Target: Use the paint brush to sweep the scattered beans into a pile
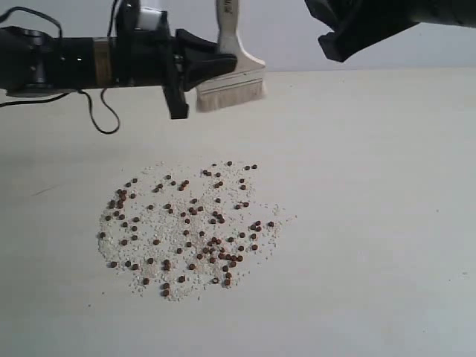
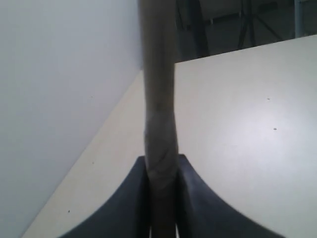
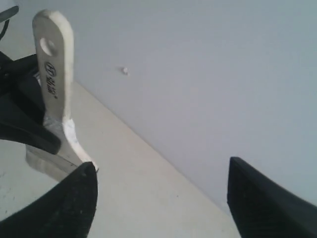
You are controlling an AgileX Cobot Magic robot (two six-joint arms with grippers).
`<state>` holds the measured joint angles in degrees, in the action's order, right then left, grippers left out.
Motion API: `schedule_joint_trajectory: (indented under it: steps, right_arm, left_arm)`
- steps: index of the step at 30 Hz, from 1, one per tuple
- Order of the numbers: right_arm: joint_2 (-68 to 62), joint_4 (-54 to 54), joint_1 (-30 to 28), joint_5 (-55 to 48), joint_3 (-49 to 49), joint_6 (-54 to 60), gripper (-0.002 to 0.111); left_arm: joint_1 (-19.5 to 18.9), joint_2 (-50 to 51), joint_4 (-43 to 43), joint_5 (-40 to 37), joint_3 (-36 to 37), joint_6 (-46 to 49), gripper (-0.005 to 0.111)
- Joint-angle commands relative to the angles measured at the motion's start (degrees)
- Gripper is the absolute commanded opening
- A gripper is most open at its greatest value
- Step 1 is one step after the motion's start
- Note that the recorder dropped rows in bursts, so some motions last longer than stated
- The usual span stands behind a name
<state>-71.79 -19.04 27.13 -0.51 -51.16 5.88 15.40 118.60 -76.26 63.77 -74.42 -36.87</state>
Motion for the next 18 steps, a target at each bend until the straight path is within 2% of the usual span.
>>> schedule_joint_trajectory:
  steps: [1, 4, 9, 12, 15, 18]
  right_arm:
    - [-2.8, -5.4, -0.2, 4.6, 0.2, 0.2, 0.063]
    - [-6.7, -5.4, -0.2, 7.2, 0.2, -0.1, 0.060]
    - [-15.3, -7.9, -0.2, 14.2, -2.3, -5.9, 0.060]
    - [-19.7, -17.8, -0.2, 19.2, -4.3, -16.4, 0.060]
    - [-23.6, -32.8, -1.0, 26.0, -7.8, -31.5, 0.060]
    - [-27.0, -47.2, -2.7, 34.7, -12.1, -45.9, 0.060]
  left_arm:
    - [-5.5, -0.7, -3.1, 6.2, -0.2, -4.5, 0.000]
    - [-6.9, -0.7, -3.0, 6.2, -0.2, -6.2, 0.000]
    - [-6.9, -0.7, -5.7, 6.2, -0.2, -6.6, 0.000]
    - [-6.9, -0.7, -5.4, 6.2, -0.2, -6.9, 0.000]
    - [-6.9, -0.7, -4.9, 6.1, -0.2, -8.8, 0.000]
    - [-7.3, -0.7, -5.2, 1.9, -0.2, -10.5, 0.000]
